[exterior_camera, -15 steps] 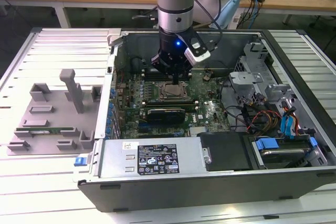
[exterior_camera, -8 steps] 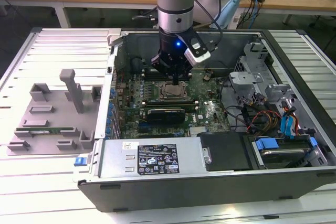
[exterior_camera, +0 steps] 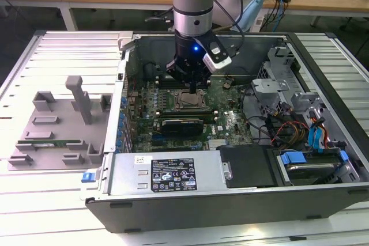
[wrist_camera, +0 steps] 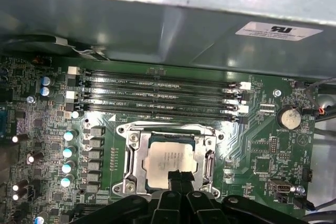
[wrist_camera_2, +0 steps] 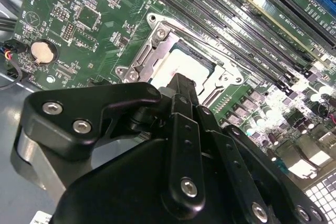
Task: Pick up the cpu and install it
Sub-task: 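Install the second cpu locking lever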
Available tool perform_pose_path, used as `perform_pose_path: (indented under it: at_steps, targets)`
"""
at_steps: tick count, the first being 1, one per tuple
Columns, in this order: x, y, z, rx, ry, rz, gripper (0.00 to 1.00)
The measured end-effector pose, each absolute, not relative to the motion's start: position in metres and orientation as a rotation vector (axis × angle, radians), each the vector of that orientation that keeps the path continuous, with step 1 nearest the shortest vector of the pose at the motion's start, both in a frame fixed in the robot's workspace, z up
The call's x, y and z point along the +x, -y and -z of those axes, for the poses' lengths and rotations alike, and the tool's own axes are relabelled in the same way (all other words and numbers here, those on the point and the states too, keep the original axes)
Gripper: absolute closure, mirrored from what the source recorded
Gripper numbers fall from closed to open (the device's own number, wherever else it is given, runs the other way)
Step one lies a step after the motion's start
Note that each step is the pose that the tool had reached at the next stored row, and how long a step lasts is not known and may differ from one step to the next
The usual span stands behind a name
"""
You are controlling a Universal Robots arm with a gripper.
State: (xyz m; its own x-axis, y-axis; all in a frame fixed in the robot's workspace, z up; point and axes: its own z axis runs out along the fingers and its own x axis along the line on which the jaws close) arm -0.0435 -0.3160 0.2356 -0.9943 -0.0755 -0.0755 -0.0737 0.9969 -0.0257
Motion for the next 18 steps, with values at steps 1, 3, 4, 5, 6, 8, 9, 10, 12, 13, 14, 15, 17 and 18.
perform_pose_path:
  at_steps: [1,3,4,5,6,8,9,10,12,13,14,15,17,18]
  targets:
    - [-0.042,0.316,-0.236,-0.114,-3.070,0.034,0.89]
    - [-0.037,0.317,-0.236,-0.113,-3.100,0.027,0.89]
    - [-0.035,0.318,-0.236,-0.115,-3.121,0.026,0.89]
    - [-0.035,0.318,-0.236,-0.115,-3.123,0.026,0.89]
    - [-0.035,0.319,-0.236,-0.115,-3.123,0.025,0.89]
    - [-0.035,0.323,-0.236,-0.115,-3.123,0.025,0.89]
    - [-0.035,0.324,-0.236,-0.115,-3.123,0.025,0.89]
    - [-0.035,0.328,-0.236,-0.115,-3.123,0.025,0.89]
    - [-0.035,0.336,-0.236,-0.115,-3.123,0.026,0.89]
    - [-0.035,0.339,-0.236,-0.115,-3.123,0.025,0.89]
    - [-0.035,0.341,-0.236,-0.115,-3.123,0.025,0.89]
    - [-0.035,0.344,-0.236,-0.115,-3.123,0.026,0.89]
    - [-0.035,0.347,-0.236,-0.115,-3.123,0.025,0.89]
    - [-0.035,0.347,-0.236,-0.115,-3.123,0.025,0.89]
